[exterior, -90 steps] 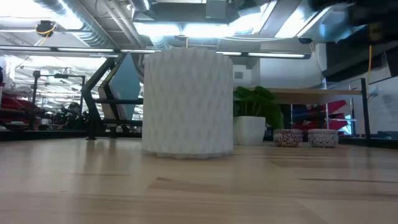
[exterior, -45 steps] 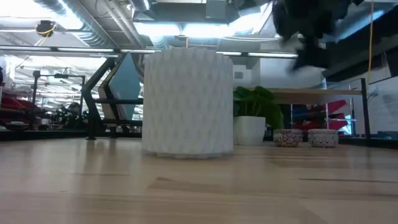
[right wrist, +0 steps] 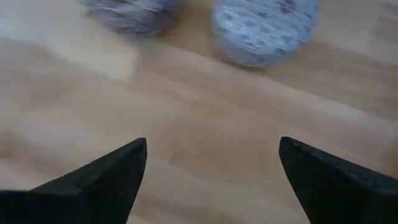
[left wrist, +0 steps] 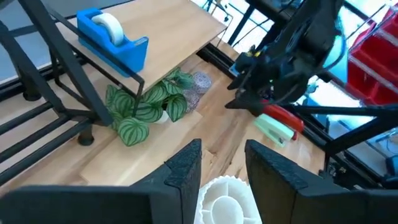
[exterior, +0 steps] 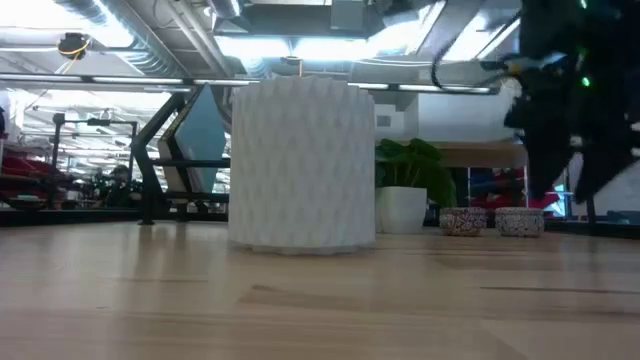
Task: Stock shelves
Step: Remove the white patterned scented candle from under the shelf
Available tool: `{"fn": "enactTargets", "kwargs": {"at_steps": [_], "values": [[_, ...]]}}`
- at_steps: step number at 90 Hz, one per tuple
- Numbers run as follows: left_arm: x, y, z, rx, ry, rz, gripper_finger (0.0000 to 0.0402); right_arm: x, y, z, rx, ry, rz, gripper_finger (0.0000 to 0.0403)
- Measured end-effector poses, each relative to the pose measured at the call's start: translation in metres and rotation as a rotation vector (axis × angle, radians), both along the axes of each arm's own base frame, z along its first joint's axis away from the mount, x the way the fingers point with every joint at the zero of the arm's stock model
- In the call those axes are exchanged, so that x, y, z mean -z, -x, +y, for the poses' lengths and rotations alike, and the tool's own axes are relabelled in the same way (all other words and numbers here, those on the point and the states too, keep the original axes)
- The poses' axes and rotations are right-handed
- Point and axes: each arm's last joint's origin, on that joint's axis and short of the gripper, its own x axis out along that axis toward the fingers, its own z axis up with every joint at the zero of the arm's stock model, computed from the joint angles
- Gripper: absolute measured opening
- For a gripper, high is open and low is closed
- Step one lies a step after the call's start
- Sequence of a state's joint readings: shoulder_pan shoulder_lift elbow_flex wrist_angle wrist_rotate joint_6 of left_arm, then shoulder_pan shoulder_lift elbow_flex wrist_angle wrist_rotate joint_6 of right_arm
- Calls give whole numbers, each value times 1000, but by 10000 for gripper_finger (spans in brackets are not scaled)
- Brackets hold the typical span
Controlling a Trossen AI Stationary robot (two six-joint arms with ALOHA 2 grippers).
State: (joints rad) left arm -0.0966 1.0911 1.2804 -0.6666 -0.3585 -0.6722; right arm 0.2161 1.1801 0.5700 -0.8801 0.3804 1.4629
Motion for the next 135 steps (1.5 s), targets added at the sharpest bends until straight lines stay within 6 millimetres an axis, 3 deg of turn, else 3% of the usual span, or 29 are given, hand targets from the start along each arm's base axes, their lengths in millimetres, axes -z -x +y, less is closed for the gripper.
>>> {"fn": "enactTargets", "kwargs": {"at_steps": [30,51,89,110,135], "values": [[1,-2,0,-32,54,-17,107,25,14,-7,83,148,-34,365],[3,-6,0,-58,71,-14,107,26,11,-9,58,182,-140,365],[6,-12,0,-70,83,-16,107,28,5,-41,-6,200,-62,361],[6,-13,-1,-70,86,-21,107,28,5,-61,-9,132,-33,306],[6,-13,-1,-69,86,-21,107,24,3,-65,-54,56,-23,202]]}}
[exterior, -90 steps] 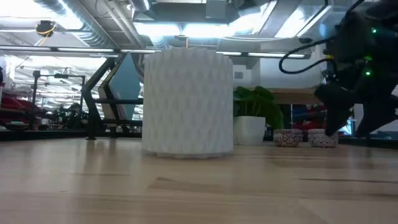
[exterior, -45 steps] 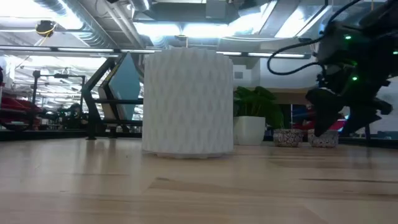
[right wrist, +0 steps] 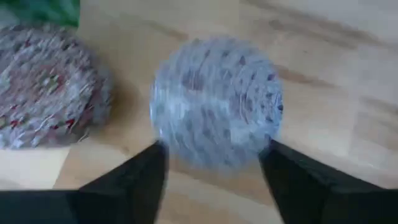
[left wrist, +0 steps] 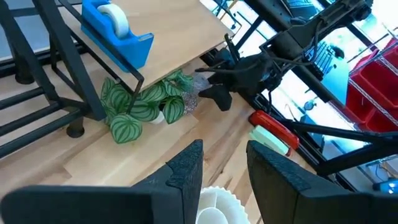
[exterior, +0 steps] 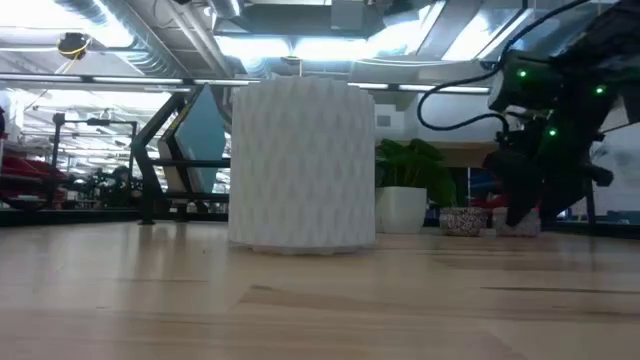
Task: Stock shelves
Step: Remove the white patterned scented candle from under the shelf
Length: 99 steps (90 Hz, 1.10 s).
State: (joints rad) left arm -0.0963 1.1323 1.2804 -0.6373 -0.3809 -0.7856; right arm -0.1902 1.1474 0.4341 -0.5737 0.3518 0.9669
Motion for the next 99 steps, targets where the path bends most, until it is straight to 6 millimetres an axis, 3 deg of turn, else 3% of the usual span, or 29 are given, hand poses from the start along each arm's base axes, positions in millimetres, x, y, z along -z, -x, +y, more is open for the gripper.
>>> {"fn": "enactTargets", "kwargs": {"at_steps": [28,40,52,80,89,99], "values": [[0,0,0,6,-10,5,107,-48,-14,-1,-145,-41,76,52],[0,0,0,22,-25,11,107,-56,-15,0,-153,-60,81,35],[0,0,-1,43,-15,12,107,-56,-14,0,-150,-91,75,93],[0,0,-2,58,-11,13,107,-49,-20,-11,-75,1,23,337],[0,0,-2,58,-10,13,107,-36,-20,-19,-8,-29,13,379],[0,0,-2,57,-9,12,107,-28,-18,-28,48,-36,40,390]]}}
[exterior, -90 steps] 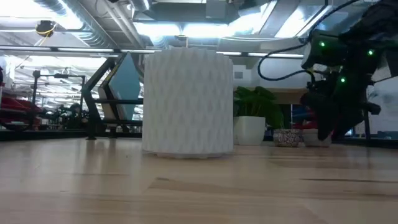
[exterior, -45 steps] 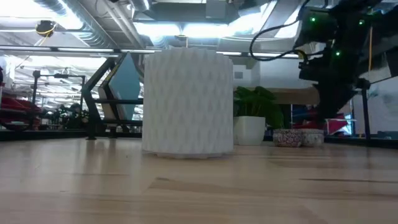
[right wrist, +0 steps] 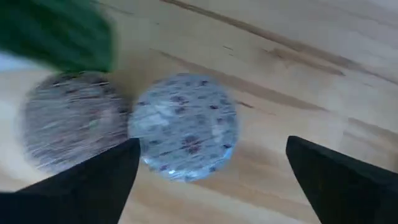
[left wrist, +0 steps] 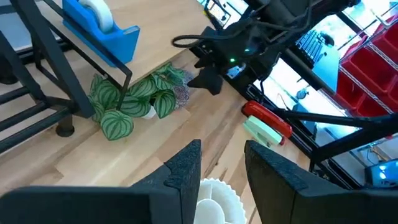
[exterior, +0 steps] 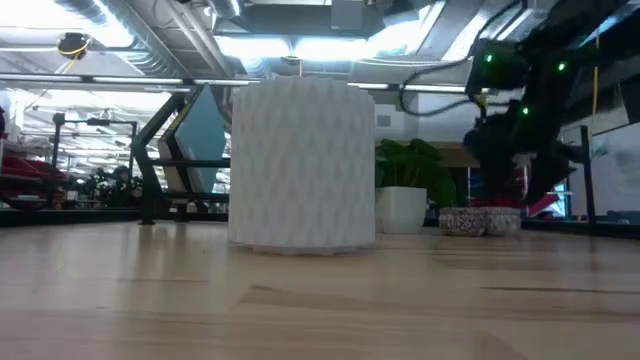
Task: Stock shelves
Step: Remove the white patterned scented candle from under the shelf
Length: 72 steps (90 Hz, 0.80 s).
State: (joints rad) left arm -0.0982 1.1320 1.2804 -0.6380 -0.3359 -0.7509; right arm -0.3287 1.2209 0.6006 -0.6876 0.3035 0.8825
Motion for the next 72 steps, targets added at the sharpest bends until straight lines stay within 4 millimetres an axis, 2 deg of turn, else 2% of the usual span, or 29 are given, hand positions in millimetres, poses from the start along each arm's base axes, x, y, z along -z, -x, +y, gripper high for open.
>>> {"fn": "enactTargets", "kwargs": {"at_steps": [28,72], "values": [[0,0,0,-9,18,-6,107,5,-6,-20,12,7,-41,361],[-3,-1,0,-14,31,-40,107,9,-8,-18,-37,-49,-39,293]]}}
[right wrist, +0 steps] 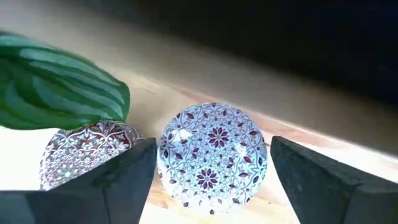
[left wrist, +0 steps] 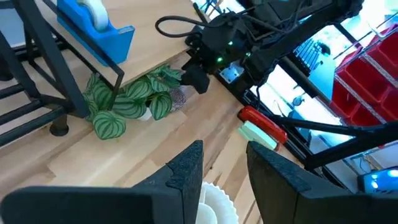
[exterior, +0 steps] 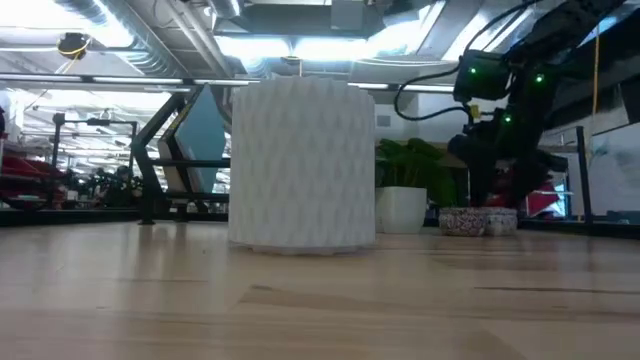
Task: Stock shelves
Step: Remove the white patterned scented candle from under the shelf
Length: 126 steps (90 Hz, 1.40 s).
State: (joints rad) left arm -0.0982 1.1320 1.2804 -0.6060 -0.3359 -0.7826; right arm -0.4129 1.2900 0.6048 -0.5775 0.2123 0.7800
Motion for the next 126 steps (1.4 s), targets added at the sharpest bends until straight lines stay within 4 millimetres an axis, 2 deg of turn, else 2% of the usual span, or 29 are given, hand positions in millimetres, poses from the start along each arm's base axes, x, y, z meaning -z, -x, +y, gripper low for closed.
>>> {"fn": "enactTargets", "kwargs": {"at_steps": [16,41,47,55,70,79,96,105,126], "values": [[0,0,0,0,0,2,107,0,1,3,-24,-41,12,277],[0,0,0,0,-1,3,107,-10,10,25,-89,-119,49,268],[0,0,0,2,-5,5,107,-8,15,29,-97,-143,85,269],[0,0,0,2,-6,4,107,-15,8,26,-94,-88,0,269],[0,0,1,-3,-10,4,107,-17,2,22,-25,-8,-57,269],[0,0,0,-4,-10,4,107,-16,4,21,39,28,-38,269],[0,0,0,-5,-10,4,107,-16,3,19,55,82,-30,269],[0,0,0,-4,-10,4,107,-12,-1,16,62,76,-34,283],[0,0,0,-5,-8,3,107,-1,-11,5,94,83,-40,356]]}}
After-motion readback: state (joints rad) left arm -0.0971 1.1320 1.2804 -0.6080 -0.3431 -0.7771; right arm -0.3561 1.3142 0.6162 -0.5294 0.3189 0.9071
